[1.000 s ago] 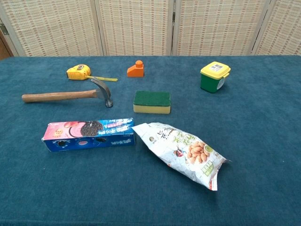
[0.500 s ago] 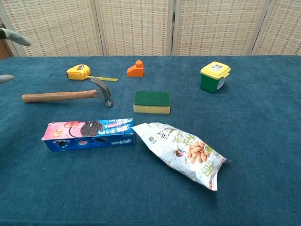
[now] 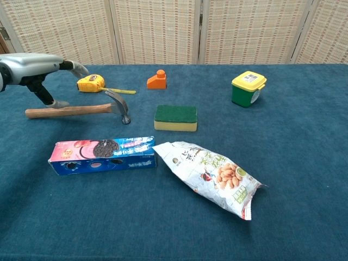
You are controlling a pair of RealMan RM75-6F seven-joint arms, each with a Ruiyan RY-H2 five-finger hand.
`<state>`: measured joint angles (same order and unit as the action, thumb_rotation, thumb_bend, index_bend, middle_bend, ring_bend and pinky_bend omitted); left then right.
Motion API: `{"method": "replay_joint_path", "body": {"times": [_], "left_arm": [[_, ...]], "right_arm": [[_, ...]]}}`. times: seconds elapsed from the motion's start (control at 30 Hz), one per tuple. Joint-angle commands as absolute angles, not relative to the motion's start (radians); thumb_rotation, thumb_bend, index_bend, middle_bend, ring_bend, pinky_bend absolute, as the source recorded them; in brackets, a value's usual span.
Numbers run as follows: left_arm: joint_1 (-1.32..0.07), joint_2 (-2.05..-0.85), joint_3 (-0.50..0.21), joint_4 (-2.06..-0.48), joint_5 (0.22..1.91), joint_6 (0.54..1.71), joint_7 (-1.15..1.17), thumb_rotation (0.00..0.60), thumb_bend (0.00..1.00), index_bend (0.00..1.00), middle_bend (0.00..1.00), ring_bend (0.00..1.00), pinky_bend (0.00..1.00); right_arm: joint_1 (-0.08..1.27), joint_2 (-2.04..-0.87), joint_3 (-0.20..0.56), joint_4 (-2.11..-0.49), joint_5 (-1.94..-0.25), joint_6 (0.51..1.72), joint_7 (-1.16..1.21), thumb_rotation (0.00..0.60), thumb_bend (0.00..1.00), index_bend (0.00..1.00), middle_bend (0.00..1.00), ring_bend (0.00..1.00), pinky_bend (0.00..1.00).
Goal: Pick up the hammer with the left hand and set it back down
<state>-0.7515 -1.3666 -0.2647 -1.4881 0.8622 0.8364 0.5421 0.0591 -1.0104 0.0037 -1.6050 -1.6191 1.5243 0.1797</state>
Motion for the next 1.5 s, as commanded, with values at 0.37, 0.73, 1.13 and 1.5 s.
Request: {"method": "replay_joint_path", "body": {"times": [0.37, 0.73, 1.13, 1.5], "left_arm": [[-0.931, -1.525, -0.204, -1.289, 0.556, 0.816, 0.734, 0.6, 0.32, 0.13, 0.13, 0.05, 0.0], [-0.986, -1.582, -0.172, -1.201, 0.473, 0.805, 0.781, 0.6, 0.32, 0.19, 0.19, 0.07, 0.0], [-1.029, -1.62, -0.147, -1.151, 0.406, 0.782, 0.816, 0.6, 0.32, 0.22, 0.24, 0.09, 0.0], [-1.052, -1.641, -0.136, -1.118, 0.394, 0.77, 0.816, 0.6, 0.45, 0.28, 0.31, 0.14, 0.0]], "right_arm": [[0.051, -1.01, 0.003, -1.597, -1.605, 1.523, 0.185, 0.6, 0.28, 0.35, 0.42, 0.27, 0.28], [0.044, -1.01, 0.004, -1.592, -1.595, 1.523, 0.189, 0.6, 0.28, 0.35, 0.42, 0.27, 0.28], [0.041, -1.011, 0.005, -1.582, -1.587, 1.517, 0.198, 0.6, 0.28, 0.35, 0.42, 0.27, 0.28], [0.044, -1.012, 0.008, -1.575, -1.579, 1.506, 0.204, 0.6, 0.28, 0.35, 0.42, 0.27, 0.28]]}}
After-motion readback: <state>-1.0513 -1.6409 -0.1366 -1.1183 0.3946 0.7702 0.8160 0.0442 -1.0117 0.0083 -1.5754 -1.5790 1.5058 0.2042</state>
